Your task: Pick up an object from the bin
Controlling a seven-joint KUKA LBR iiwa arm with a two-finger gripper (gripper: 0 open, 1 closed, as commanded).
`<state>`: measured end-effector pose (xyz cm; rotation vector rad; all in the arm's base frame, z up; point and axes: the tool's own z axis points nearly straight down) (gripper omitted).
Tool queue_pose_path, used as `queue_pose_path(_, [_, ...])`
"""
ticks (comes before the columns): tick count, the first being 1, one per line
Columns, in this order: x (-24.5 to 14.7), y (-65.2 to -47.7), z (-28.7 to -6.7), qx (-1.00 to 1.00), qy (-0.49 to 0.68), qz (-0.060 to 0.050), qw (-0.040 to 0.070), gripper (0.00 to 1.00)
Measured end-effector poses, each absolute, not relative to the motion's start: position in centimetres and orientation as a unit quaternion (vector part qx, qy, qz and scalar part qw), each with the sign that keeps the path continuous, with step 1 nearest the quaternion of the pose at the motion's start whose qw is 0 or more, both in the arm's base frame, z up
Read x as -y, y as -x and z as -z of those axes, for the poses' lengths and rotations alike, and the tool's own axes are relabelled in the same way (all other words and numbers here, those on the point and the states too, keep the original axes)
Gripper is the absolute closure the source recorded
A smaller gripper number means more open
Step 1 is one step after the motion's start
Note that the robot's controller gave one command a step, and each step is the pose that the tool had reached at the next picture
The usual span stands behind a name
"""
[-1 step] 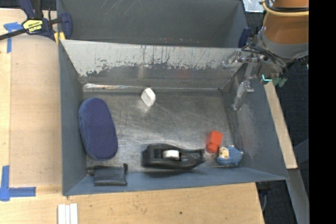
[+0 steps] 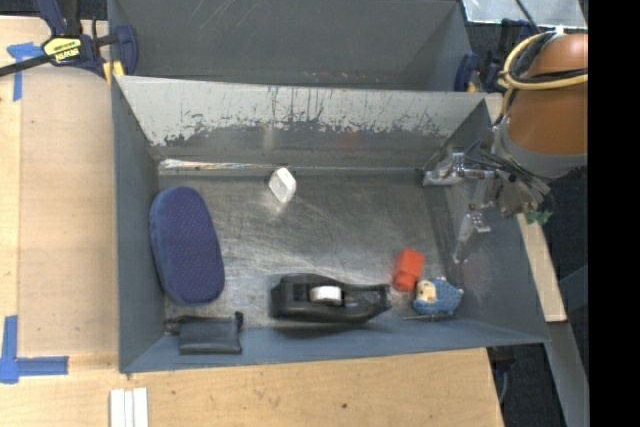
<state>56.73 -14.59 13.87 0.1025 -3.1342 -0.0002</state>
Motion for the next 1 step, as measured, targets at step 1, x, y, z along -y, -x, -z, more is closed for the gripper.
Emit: queue_pose_path(1, [15.20,-51.09,-22.55,1.000,-0.016,-0.002,-0.004,0.00])
